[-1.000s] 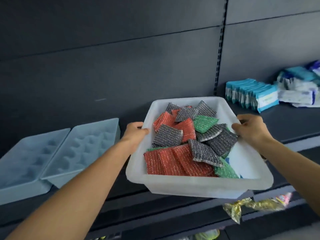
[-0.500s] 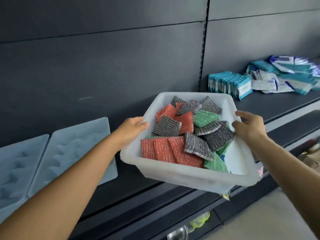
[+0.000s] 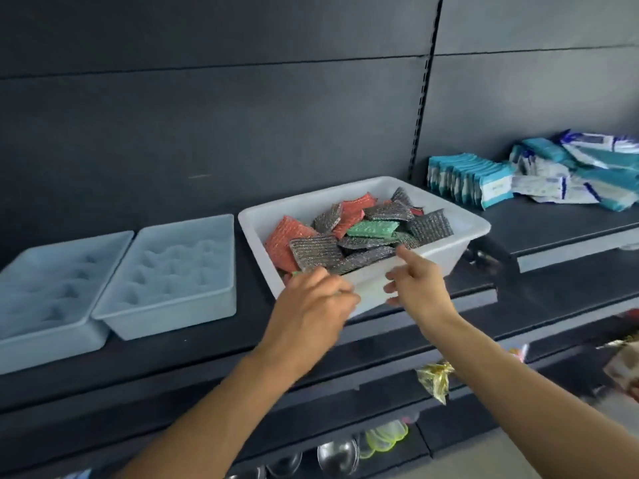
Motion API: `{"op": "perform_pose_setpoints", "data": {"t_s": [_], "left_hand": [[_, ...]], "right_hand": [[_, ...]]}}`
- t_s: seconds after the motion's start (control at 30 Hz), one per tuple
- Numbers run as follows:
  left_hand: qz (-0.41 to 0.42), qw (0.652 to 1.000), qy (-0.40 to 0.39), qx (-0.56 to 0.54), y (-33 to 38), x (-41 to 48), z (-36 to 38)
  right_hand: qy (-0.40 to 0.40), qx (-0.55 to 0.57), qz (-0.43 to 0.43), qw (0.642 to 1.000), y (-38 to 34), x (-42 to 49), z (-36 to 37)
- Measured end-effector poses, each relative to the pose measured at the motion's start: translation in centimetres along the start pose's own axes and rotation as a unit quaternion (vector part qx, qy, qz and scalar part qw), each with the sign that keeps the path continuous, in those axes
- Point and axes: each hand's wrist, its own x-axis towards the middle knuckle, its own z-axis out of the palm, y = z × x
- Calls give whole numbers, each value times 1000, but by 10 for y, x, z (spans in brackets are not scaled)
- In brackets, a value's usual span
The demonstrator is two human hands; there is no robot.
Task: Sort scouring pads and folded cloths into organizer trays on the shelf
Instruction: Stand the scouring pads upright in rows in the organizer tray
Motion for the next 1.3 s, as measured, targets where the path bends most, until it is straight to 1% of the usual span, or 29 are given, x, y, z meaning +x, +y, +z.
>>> {"op": "perform_pose_setpoints", "data": {"t_s": [0.07,0.1,0.17,0.27,0.33,0.43,0.47,0.53,0.57,0.6,0.63,0.7,0.77,0.8,0.87,0.9,0.93,0.97,1.0,1.03,1.07,1.1,1.13,1.17,1.23,1.3], "left_hand": [[-22,1000,-5,-3,-19,-10,-3],[-33,999,-1,-4,-25,-14,-6],[-61,998,5,3,-37,-22,-10],[-141,990,11,-15,-63,-28,-11],[-180,983,-8,-37,-80,-28,-16],[-196,974,-44,-105,-93,-20,-30],[-199,969,-54,-134,-96,-14,-35],[-212,960,-49,-177,-108,2,-39],[-218,958,-33,-181,-116,12,-39],[-220,960,-20,-172,-126,21,-37],[-224,962,-18,-153,-135,31,-34],[-243,963,-64,-101,-152,51,-27],[-258,953,-147,-67,-164,67,-19],[-259,947,-185,-54,-166,72,-15],[-250,939,-233,-29,-171,79,-6],[-247,938,-243,-18,-173,82,-1],[-246,938,-245,-14,-175,83,2],[-250,938,-241,-17,-176,84,4],[-264,934,-238,-33,-177,85,4],[-284,929,-230,-62,-179,86,3],[-308,921,-216,-100,-180,85,1],[-330,912,-198,-144,-182,83,-1],[-346,903,-175,-183,-183,80,-5],[-357,897,-147,-215,-185,77,-8],[-362,888,-72,-274,-190,67,-17],[-355,873,3,-333,-192,54,-32]], "right_hand": [[-53,-155,-75,984,0,-2,-6],[-68,-197,-102,973,-1,-1,-7],[-90,-248,-135,955,-5,3,-4],[-134,-305,-174,927,-15,8,14],[-141,-335,-182,913,-21,13,25],[-113,-419,-191,880,-33,24,27],[-92,-420,-201,880,-39,29,25],[-34,-377,-220,899,-55,42,22],[-5,-359,-230,905,-63,51,23],[13,-357,-240,903,-71,60,26],[15,-369,-242,897,-76,71,30],[-19,-431,-208,878,-81,93,40],[-66,-498,-145,852,-77,113,49],[-88,-515,-114,845,-73,120,53],[-114,-519,-80,843,-66,127,56],[-115,-520,-85,842,-64,127,58],[-108,-533,-103,833,-63,126,59],[-92,-561,-133,812,-63,125,59],[-71,-596,-165,783,-65,123,60],[-46,-622,-196,757,-68,120,61],[-20,-635,-220,740,-71,118,61],[9,-633,-243,735,-73,117,60],[41,-617,-269,739,-75,115,60],[68,-586,-292,753,-77,114,60],[96,-483,-320,809,-83,108,63],[108,-375,-318,864,-91,100,73]]}}
